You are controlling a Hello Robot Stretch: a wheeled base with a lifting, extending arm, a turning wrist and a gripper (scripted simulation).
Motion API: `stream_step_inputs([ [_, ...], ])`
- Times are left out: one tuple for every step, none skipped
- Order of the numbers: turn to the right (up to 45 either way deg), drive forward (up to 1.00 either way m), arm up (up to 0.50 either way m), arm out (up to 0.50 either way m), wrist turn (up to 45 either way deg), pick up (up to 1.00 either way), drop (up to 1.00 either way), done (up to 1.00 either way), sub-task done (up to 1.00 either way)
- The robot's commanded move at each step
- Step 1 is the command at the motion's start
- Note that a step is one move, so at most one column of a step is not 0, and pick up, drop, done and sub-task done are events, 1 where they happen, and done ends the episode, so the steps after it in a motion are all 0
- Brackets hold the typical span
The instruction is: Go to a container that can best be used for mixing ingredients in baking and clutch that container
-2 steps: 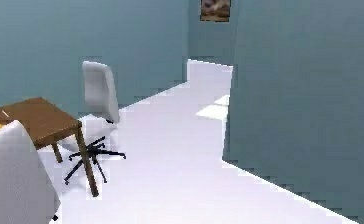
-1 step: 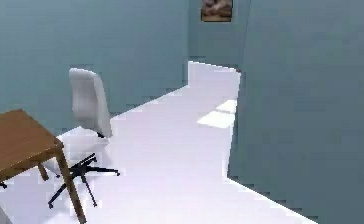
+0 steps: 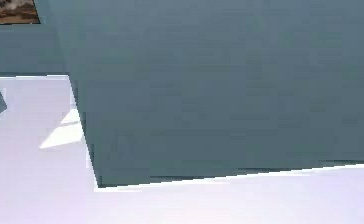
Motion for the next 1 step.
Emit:
stream_step_inputs([
  [33.0,0.0,0.0,0.0,0.0,0.0,0.0,0.0,0.0],
])
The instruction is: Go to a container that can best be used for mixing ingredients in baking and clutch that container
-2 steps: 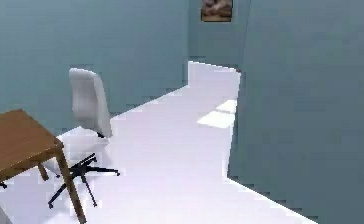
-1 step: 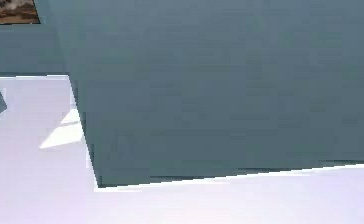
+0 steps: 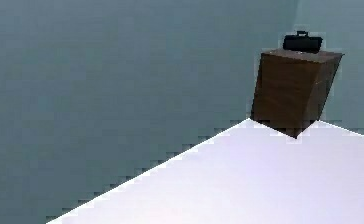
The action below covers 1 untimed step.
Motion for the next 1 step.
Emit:
stream_step_inputs([
  [0.0,0.35,0.0,0.0,0.0,0.0,0.0,0.0,0.0],
])
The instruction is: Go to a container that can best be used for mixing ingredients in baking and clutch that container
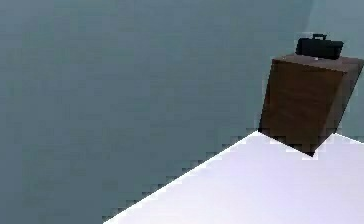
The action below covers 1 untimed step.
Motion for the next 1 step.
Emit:
stream_step_inputs([
  [45.0,0.0,0.0,0.0,0.0,0.0,0.0,0.0,0.0],
])
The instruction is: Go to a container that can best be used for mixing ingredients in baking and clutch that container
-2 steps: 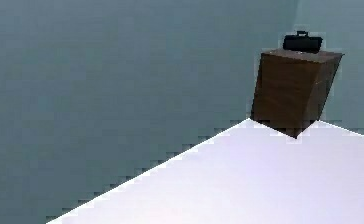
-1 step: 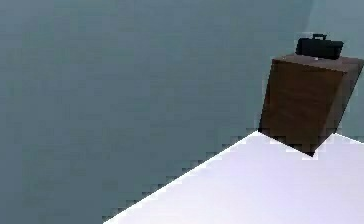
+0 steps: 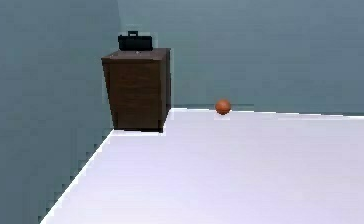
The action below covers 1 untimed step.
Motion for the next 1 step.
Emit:
stream_step_inputs([
  [3.0,0.0,0.0,0.0,0.0,0.0,0.0,0.0,0.0],
])
